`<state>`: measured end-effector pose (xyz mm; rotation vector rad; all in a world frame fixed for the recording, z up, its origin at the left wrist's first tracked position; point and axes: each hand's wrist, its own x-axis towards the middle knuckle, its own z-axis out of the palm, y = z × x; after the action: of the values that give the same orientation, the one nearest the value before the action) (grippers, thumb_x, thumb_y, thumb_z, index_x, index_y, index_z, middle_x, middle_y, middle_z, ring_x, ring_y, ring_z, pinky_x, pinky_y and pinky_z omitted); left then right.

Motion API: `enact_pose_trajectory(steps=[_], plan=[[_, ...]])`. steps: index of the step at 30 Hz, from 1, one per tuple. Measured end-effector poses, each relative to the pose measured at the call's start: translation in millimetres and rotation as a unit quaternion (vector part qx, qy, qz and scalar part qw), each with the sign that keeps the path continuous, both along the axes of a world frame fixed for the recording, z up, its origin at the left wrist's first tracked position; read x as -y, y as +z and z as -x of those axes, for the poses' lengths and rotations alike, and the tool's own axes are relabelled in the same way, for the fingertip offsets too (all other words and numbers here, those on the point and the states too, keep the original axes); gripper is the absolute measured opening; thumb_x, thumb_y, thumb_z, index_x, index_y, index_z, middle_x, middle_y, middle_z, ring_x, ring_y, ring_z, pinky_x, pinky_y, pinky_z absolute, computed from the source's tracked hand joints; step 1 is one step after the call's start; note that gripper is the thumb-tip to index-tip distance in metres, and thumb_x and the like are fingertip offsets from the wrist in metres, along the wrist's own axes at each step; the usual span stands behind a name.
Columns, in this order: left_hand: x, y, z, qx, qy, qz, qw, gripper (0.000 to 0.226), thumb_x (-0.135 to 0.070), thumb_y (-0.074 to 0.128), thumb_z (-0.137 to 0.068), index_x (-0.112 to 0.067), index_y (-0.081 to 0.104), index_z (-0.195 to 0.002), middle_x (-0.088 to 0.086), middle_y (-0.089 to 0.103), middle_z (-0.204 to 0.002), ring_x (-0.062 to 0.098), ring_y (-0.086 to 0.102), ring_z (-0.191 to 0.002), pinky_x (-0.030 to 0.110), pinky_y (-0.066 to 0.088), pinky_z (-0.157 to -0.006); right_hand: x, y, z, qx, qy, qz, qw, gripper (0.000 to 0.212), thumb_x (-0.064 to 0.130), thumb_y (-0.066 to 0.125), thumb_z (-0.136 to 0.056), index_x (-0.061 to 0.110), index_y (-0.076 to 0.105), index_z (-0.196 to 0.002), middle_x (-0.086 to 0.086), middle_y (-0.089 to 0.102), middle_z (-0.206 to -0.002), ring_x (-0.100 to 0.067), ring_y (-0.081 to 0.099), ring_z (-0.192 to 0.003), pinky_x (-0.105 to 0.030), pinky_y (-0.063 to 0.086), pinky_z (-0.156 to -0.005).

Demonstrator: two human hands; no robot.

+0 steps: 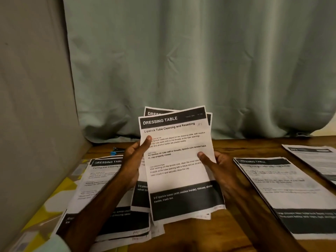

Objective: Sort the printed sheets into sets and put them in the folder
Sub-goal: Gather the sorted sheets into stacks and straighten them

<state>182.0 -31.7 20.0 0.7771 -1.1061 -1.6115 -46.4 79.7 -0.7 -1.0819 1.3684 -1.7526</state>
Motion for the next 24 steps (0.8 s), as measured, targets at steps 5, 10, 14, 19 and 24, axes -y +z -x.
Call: enact_pose_trajectory(steps=[5, 10, 14, 19, 24], plan=[[-4.1, 0.1, 2.4, 0.016, -0.084, -0.017, 0.996, 0.053, -0.031, 0.072, -0.089, -0.010, 0.058, -0.135, 0.017, 0.071, -0.123, 0.038, 0.070, -0.112, 0.063, 0.051, -0.099, 4.6, -2.5, 2.2, 0.028, -0.049, 0.005, 0.998, 0.023, 0.022, 0.070, -0.094, 0.008, 0.071, -0.113, -0.009, 0.079, -0.102, -0.027, 0.077, -0.088, -0.043, 0.063, -0.078], [-14.0, -4.2, 11.7, 0.071, -0.050, 0.019, 0.996, 0.032, -0.024, 0.072, -0.091, -0.013, 0.061, -0.119, 0.009, 0.078, -0.105, 0.030, 0.076, -0.094, 0.051, 0.062, -0.083, 2.7, -3.6, 2.7, 0.016, -0.037, -0.001, 0.999, 0.027, 0.013, 0.076, -0.088, 0.014, 0.069, -0.113, -0.003, 0.078, -0.106, -0.022, 0.078, -0.085, -0.033, 0.063, -0.066], [-4.0, 2.4, 2.1, 0.098, -0.017, 0.028, 0.995, 0.031, -0.023, 0.071, -0.093, -0.012, 0.061, -0.120, 0.011, 0.078, -0.105, 0.031, 0.076, -0.093, 0.052, 0.061, -0.083, 2.9, 0.7, 2.4, 0.041, -0.004, -0.009, 0.999, 0.032, 0.014, 0.078, -0.087, 0.012, 0.067, -0.116, -0.005, 0.078, -0.108, -0.025, 0.077, -0.093, -0.042, 0.064, -0.078], [41.0, 0.8, -38.7, 0.037, 0.050, 0.002, 0.998, 0.033, -0.018, 0.068, -0.095, -0.011, 0.063, -0.127, 0.012, 0.077, -0.109, 0.031, 0.076, -0.094, 0.041, 0.063, -0.066, 7.6, -4.6, 21.7, -0.036, -0.113, -0.005, 0.993, 0.012, 0.019, 0.069, -0.095, 0.017, 0.075, -0.105, 0.004, 0.078, -0.098, -0.017, 0.074, -0.094, -0.038, 0.062, -0.082], [68.4, -16.8, -64.9, -0.013, 0.077, -0.018, 0.997, 0.035, -0.015, 0.063, -0.099, -0.011, 0.061, -0.134, 0.014, 0.073, -0.121, 0.031, 0.074, -0.101, 0.041, 0.063, -0.068, 18.6, -25.4, 47.8, -0.249, -0.134, -0.149, 0.948, 0.007, 0.023, 0.069, -0.095, 0.022, 0.076, -0.091, 0.004, 0.076, -0.093, -0.016, 0.072, -0.090, -0.035, 0.059, -0.081]])
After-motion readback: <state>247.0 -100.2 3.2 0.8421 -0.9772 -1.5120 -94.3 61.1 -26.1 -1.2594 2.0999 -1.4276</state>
